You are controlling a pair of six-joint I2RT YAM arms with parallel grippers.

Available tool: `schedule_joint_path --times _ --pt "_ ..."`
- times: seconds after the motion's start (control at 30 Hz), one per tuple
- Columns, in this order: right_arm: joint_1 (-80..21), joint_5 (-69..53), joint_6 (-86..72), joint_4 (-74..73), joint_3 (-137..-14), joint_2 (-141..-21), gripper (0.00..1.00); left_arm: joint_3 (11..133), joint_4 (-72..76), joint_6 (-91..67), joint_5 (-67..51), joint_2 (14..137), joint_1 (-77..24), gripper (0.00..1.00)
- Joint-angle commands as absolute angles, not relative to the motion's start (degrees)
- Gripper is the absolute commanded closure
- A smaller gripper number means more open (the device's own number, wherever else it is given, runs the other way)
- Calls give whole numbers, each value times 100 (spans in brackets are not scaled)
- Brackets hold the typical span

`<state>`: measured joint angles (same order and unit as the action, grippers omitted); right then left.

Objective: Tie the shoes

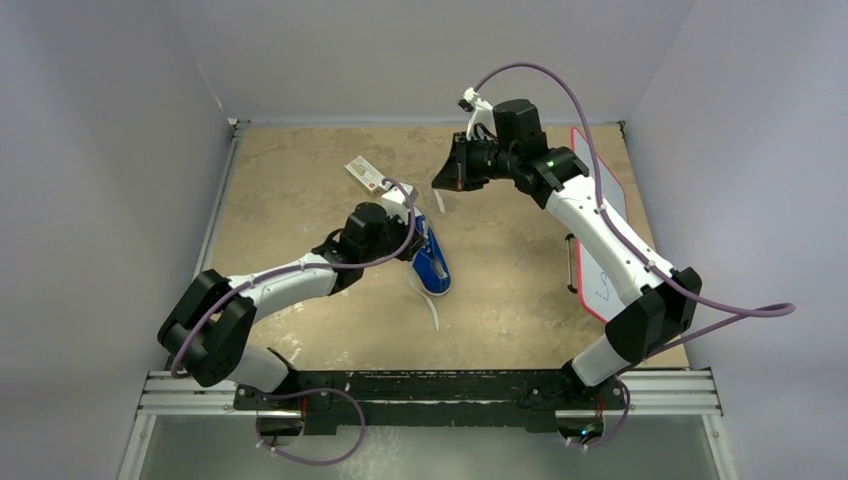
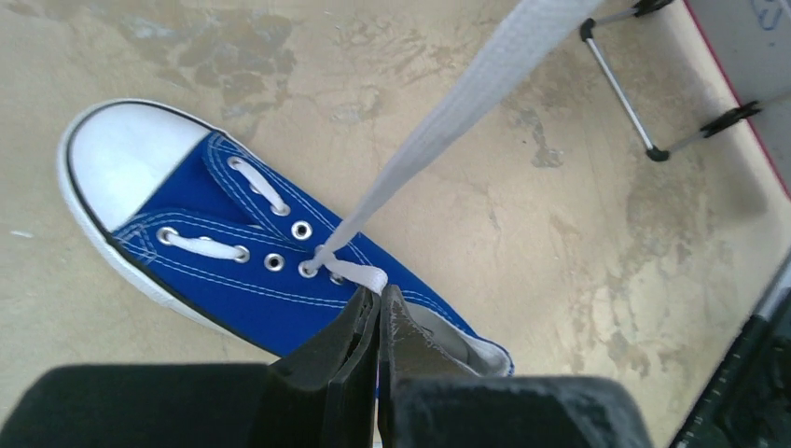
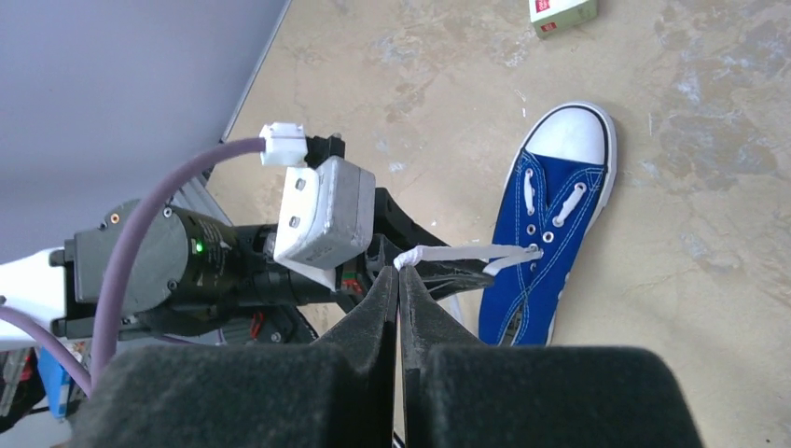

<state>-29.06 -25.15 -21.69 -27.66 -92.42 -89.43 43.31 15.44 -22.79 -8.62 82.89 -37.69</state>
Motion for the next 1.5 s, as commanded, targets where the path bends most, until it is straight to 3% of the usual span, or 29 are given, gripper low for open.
schedule_joint_path --times 0.0,0.27,0.7,1.2,1.47 --pt "-2829 -2714 -2419 -2866 -9656 -8931 100 4380 2093 -1669 -124 8269 -3840 100" --pt "-2683 -2972 -2710 -2795 -9650 -8977 100 3756 3253 -1784 -76 8218 -3838 99" --pt "-2536 -3274 -2917 -2798 -9597 -8974 100 3888 4013 -1761 -370 8831 -3841 99" --pt "-2514 -3393 -2988 -2704 -9562 -8985 100 4146 4254 -1751 -453 9135 -3844 80" --pt "-2501 -3406 -3007 -2693 -9539 -8963 100 4268 4377 -1799 -582 9258 -3842 82"
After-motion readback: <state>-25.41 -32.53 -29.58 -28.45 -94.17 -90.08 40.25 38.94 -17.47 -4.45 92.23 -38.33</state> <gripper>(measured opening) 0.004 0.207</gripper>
